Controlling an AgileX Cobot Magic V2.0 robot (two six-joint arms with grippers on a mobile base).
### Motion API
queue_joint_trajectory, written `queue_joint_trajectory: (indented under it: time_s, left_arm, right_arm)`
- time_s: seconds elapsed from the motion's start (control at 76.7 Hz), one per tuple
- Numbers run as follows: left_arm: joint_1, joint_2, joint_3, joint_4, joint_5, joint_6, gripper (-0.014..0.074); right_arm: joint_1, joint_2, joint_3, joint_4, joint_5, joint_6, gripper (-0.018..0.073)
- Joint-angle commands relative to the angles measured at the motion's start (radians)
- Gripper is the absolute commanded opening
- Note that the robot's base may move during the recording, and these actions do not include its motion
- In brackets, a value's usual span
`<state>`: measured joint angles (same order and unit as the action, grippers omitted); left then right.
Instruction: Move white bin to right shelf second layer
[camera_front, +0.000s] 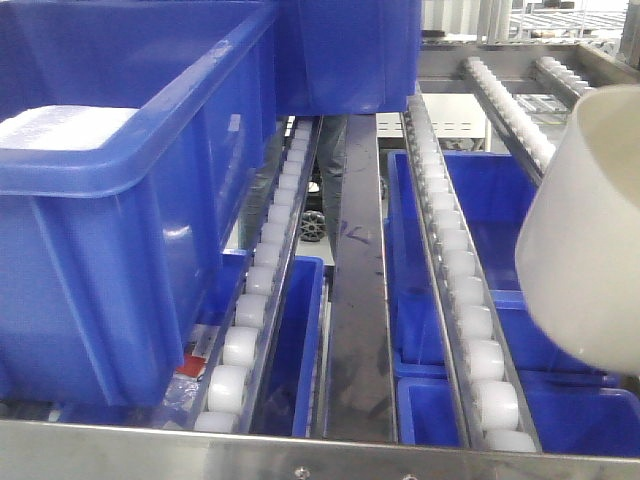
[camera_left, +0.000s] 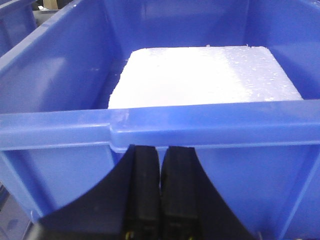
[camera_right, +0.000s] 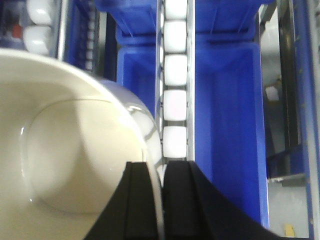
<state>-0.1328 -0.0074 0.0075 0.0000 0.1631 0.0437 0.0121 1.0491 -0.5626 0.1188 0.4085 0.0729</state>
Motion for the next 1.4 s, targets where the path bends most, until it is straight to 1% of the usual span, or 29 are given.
queue_joint_trajectory:
  time_s: [0.0, 0.183, 0.274, 0.391, 0.509, 0.613, 0.796, 0.887, 0.952, 1.03, 1.122, 1.187, 1.317, 1.382]
  left_arm:
    - [-0.007, -0.014, 0.037, 0.000, -0.086, -0.005, 0.0085]
    - [-0.007, -0.014, 0.037, 0.000, -0.086, -0.005, 0.0085]
    - [-0.007, -0.014, 0.037, 0.000, -0.086, -0.005, 0.0085]
    - [-0.007, -0.014, 0.037, 0.000, -0.086, -0.005, 0.0085]
    - [-0.007, -0.014, 0.037, 0.000, -0.086, -0.005, 0.0085]
    - [-0.007, -0.014, 0.037, 0.000, -0.086, -0.005, 0.0085]
    - [-0.007, -0.014, 0.037, 0.000, -0.086, -0.005, 0.0085]
    - [-0.007, -0.014, 0.037, 0.000, -0.086, -0.005, 0.0085]
    - [-0.007, -0.014, 0.037, 0.000, -0.086, -0.005, 0.0085]
    - [-0.007, -0.014, 0.037, 0.000, -0.086, -0.005, 0.0085]
    - [-0.007, -0.014, 0.037, 0.000, -0.086, -0.005, 0.0085]
    - [-0.007, -0.014, 0.037, 0.000, -0.086, -0.005, 0.0085]
    - [-0.007, -0.014, 0.037, 0.000, -0.086, -0.005, 0.0085]
    - [-0.007, -0.014, 0.037, 0.000, -0.086, -0.005, 0.0085]
  right_arm:
    - [-0.003, 0.013, -0.034, 0.003, -0.089, -0.002, 0.0088]
    - [-0.003, 0.061, -0.034, 0.003, -0.093, -0.002, 0.0225]
    - [-0.003, 0.082, -0.034, 0.003, -0.094, -0.002, 0.0251]
    - [-0.002, 0.084, -0.034, 0.003, -0.090, -0.002, 0.0260]
    - [-0.002, 0.030, -0.035, 0.004, -0.090, -0.003, 0.0260]
    - [-0.002, -0.056, -0.035, 0.004, -0.076, -0.007, 0.0260]
    - [-0.002, -0.212, -0.022, 0.004, 0.017, -0.025, 0.0256]
    - [-0.003, -0.300, 0.019, 0.004, -0.003, -0.058, 0.0256]
    - [-0.003, -0.356, 0.063, 0.004, -0.044, -0.096, 0.0235]
    - [-0.003, -0.415, 0.113, 0.022, -0.068, -0.161, 0.0165]
    - [-0.003, -0.476, 0.163, 0.082, -0.075, -0.230, 0.0092]
    - [-0.003, -0.514, 0.193, 0.123, -0.077, -0.251, 0.0050]
    - [-0.003, -0.575, 0.238, 0.145, -0.110, -0.253, 0.0049]
    - [-0.003, -0.608, 0.255, 0.145, -0.159, -0.253, 0.0049]
